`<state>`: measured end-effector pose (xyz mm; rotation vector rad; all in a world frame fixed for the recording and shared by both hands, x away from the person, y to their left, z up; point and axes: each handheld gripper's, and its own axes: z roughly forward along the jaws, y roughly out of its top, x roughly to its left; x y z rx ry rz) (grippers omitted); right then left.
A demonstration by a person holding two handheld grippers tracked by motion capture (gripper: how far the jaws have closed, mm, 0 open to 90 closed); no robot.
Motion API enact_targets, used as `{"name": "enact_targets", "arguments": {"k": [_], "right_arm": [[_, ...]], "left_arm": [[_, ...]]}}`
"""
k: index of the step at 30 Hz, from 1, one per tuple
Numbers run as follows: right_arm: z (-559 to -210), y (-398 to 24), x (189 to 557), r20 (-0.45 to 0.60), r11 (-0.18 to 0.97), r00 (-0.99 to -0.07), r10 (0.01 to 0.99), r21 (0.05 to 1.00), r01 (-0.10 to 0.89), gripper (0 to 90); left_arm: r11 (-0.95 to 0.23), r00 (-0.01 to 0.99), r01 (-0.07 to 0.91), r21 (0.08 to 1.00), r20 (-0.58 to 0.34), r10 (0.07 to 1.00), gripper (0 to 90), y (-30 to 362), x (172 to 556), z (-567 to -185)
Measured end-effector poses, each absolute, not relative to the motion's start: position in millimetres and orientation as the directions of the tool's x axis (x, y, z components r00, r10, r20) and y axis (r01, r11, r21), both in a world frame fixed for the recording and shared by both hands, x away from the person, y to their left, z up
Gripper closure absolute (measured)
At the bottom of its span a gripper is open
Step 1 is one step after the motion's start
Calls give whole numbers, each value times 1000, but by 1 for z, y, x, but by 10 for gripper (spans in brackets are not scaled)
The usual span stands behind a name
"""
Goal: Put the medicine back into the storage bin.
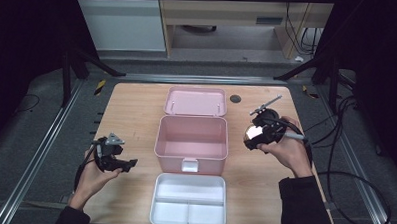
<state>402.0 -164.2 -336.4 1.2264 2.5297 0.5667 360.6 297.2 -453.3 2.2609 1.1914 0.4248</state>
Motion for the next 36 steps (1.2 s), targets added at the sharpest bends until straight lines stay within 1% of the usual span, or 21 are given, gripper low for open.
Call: {"name": "enact_targets", "arguments": {"k": [6,12,18,24,32,36], "right_arm": [[-324,-150,409,-82,581,-623,778,470,664,204],[-320,-138,416,-77,595,-643,762,474,649,204],[-313,-112,427,-74,627,-681,728,473,619,204],[-311,-92,433,-83,655,-709,700,471,591,204],[-313,-58,444,-64,681,-747,662,469,563,204],[-314,-49,447,-60,685,-755,652,473,554,204]], "left_arm": [[-462,561,657,595,23,827,262,296,361,-454],[-464,564,656,596,22,826,263,296,361,-453],[-464,566,656,595,20,824,264,295,361,-454],[-467,567,655,594,21,823,269,295,362,-454],[-465,567,651,600,23,824,272,296,361,-452],[-467,569,649,601,24,822,273,296,361,-452]]}}
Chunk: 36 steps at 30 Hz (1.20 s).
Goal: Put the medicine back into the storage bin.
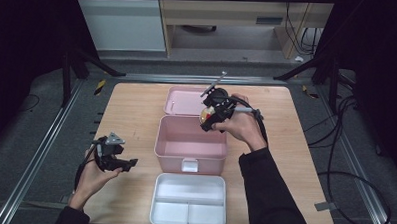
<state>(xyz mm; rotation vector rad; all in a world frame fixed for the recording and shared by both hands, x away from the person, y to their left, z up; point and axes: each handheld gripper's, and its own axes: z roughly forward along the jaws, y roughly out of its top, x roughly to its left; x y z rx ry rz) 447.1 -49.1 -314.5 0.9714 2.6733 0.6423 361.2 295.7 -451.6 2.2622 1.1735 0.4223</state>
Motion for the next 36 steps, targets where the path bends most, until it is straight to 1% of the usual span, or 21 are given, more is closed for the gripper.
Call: {"name": "enact_targets", "arguments": {"k": [4,18,23,31,36], "right_arm": [[-318,-35,451,-47,696,-778,627,484,531,204],[-329,-3,460,-48,721,-803,594,475,505,204],[-336,7,464,-40,726,-806,590,463,508,203],[-350,20,465,-42,751,-828,560,447,486,204],[-359,28,466,-38,764,-833,552,423,487,203]], "left_arm": [[-465,568,648,604,24,823,277,295,361,-452],[-462,568,645,608,23,823,282,297,361,-450],[-457,565,645,612,20,825,282,298,361,-450],[-463,570,646,607,20,821,282,297,361,-451],[-461,568,645,609,21,823,282,297,361,-451]]}}
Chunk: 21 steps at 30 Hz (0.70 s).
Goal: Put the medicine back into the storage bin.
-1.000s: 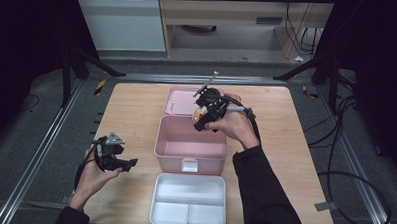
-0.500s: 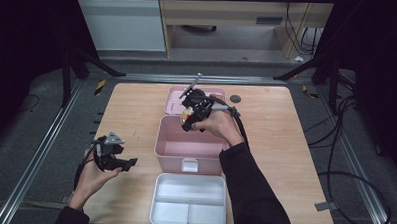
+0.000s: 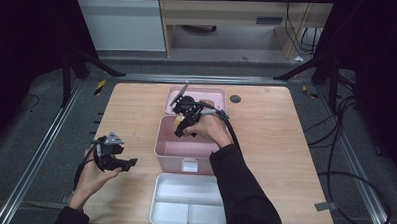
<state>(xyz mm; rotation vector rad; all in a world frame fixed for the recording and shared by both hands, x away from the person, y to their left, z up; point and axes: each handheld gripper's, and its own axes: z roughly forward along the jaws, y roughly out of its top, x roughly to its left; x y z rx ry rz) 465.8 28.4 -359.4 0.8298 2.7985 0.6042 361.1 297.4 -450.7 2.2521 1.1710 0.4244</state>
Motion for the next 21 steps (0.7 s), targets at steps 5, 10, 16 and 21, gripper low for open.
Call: {"name": "enact_targets", "arguments": {"k": [5,10,16,21], "right_arm": [[-370,31,466,-26,767,-837,547,418,488,203],[-380,31,469,-31,778,-839,544,392,490,203],[-391,32,470,-21,781,-841,540,385,492,202],[-397,32,472,-20,785,-844,536,379,490,183]], "left_arm": [[-463,570,646,608,20,822,282,297,361,-451],[-466,572,644,607,22,820,282,297,361,-451],[-465,571,646,605,21,820,282,297,361,-451],[-466,572,645,606,21,820,282,297,361,-451]]}}
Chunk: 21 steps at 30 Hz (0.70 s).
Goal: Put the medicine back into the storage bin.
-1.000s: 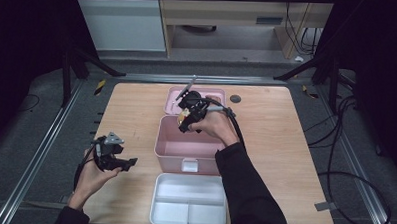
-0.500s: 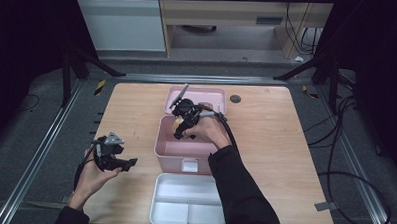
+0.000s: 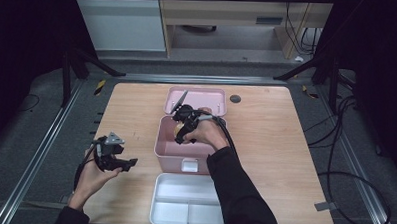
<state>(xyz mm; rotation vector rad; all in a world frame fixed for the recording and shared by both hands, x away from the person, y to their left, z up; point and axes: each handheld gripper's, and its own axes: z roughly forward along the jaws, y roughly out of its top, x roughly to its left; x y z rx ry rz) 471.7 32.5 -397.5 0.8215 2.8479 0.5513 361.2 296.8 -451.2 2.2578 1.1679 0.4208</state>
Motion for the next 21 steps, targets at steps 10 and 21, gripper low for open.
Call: {"name": "enact_targets", "arguments": {"k": [10,21], "right_arm": [[-387,28,467,-31,764,-839,543,433,479,171],[-355,-7,448,-56,702,-817,574,547,456,206]], "left_arm": [[-470,575,640,608,26,817,295,298,361,-449],[-481,623,584,654,18,782,359,295,358,-444]]}}
